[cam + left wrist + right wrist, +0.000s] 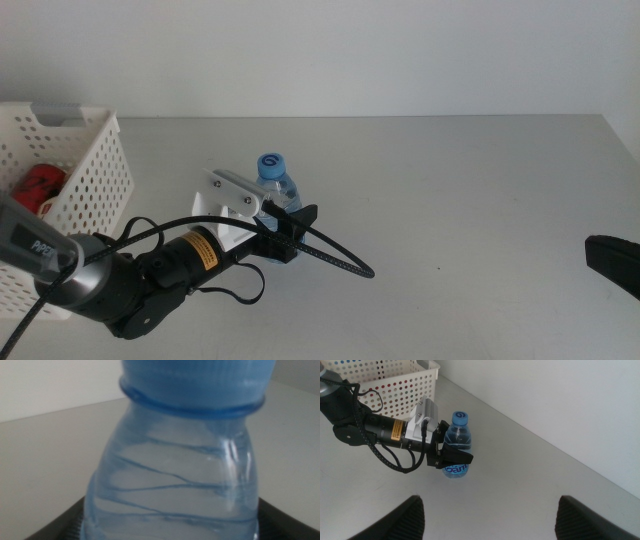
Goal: Use arms to grab the bottles and put them into the dustbin to the left of the table.
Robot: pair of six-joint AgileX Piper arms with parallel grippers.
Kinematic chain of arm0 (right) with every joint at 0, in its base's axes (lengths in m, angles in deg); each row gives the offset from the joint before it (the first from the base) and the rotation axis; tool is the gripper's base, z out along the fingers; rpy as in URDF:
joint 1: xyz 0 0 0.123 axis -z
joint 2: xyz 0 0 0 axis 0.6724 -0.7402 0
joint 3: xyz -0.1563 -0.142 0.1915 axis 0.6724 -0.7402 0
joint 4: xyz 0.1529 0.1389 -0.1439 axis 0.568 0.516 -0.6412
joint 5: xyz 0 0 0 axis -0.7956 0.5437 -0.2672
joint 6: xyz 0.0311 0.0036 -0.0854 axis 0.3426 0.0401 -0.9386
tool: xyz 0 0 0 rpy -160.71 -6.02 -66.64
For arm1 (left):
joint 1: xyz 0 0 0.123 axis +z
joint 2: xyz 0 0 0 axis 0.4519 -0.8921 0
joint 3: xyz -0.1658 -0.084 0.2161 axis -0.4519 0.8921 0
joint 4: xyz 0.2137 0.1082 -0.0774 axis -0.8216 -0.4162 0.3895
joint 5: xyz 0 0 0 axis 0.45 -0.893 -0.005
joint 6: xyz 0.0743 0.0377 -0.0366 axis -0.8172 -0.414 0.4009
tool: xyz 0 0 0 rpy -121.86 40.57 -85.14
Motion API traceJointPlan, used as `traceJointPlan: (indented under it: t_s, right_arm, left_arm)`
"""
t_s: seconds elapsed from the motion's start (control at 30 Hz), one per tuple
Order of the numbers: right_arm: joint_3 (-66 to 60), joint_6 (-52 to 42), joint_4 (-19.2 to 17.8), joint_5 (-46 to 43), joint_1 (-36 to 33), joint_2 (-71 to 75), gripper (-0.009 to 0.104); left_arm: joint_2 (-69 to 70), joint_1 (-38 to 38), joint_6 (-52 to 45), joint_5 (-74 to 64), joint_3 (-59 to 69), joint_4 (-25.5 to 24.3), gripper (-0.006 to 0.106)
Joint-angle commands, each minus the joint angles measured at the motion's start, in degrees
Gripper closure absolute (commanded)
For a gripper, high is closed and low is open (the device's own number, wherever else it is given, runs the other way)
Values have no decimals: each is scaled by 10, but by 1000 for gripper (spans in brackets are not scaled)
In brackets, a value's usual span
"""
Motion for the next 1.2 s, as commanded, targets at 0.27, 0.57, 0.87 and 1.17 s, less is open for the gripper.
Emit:
traceJointPlan:
  t_s: [0.27, 0.57, 0.87, 1.17]
  right_arm:
    - [14, -8, 0, -39, 3, -3, 28]
    - [14, -8, 0, -39, 3, -3, 28]
    - [14, -8, 0, -39, 3, -3, 28]
    - [14, -8, 0, -39, 3, -3, 28]
  left_arm:
    - [57, 0, 24, 38, 10, -22, 91]
    - [304, -1, 93, -335, -28, -20, 102]
    - [402, 0, 150, -780, -225, -115, 102]
    - [401, 65, -107, -973, -354, 95, 102]
